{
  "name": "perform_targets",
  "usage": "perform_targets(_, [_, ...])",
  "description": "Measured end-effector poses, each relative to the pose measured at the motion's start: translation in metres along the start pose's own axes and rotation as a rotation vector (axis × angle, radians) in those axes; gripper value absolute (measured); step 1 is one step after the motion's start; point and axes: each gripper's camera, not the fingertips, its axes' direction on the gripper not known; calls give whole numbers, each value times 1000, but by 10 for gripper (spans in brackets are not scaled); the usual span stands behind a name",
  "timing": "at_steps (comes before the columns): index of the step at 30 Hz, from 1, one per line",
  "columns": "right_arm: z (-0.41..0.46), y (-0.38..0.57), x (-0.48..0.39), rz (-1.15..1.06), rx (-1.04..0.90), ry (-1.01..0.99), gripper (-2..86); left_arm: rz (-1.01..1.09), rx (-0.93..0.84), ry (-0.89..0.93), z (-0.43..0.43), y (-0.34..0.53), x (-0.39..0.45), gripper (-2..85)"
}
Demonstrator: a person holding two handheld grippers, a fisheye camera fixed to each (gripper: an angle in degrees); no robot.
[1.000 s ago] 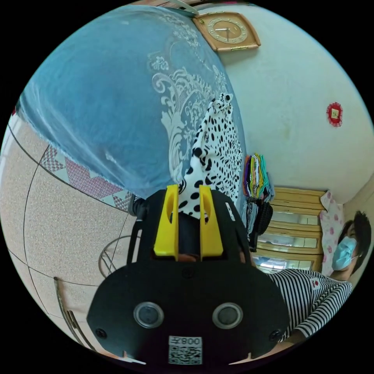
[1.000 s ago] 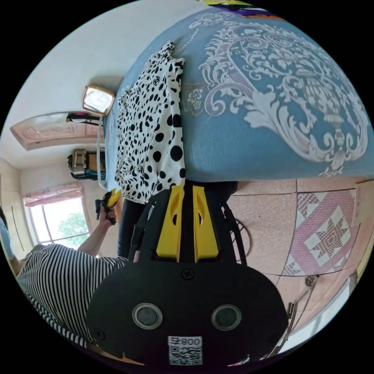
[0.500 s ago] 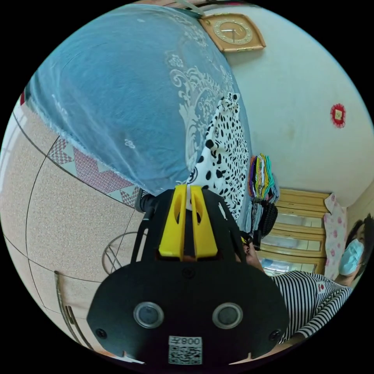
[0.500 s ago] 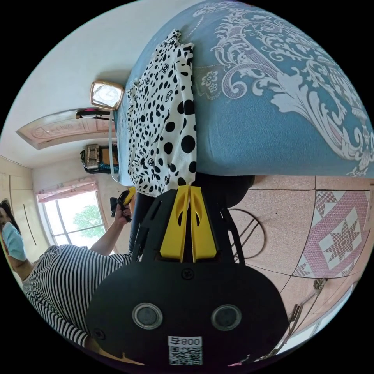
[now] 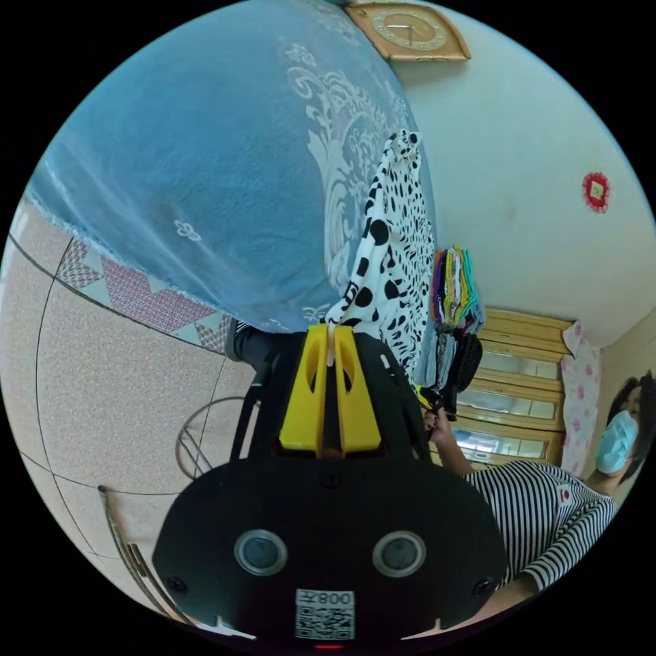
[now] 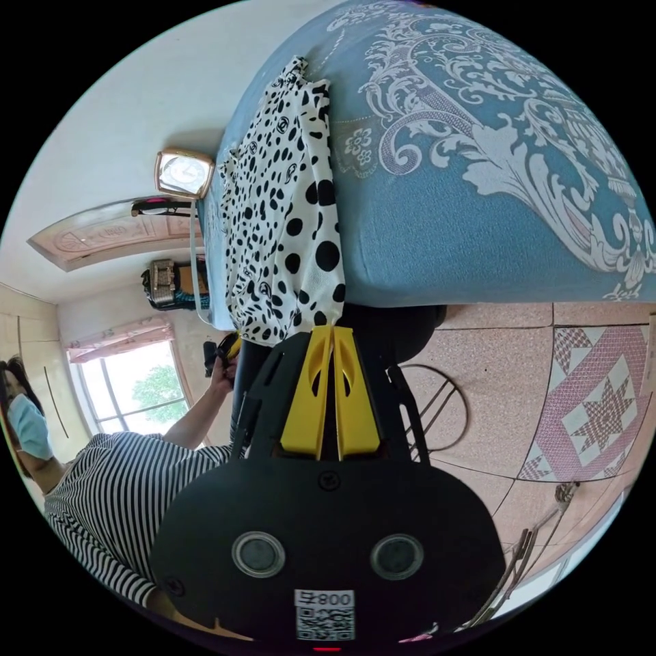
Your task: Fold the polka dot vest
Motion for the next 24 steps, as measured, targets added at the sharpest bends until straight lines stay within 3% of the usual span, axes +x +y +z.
perform_targets(14, [-58,29,8,-143,162,-158,10,225,107,245,-63,18,71,13])
perform_targets(24, [-98,57,21,-225,247,-195,1,246,128,316,-65,41,69,13])
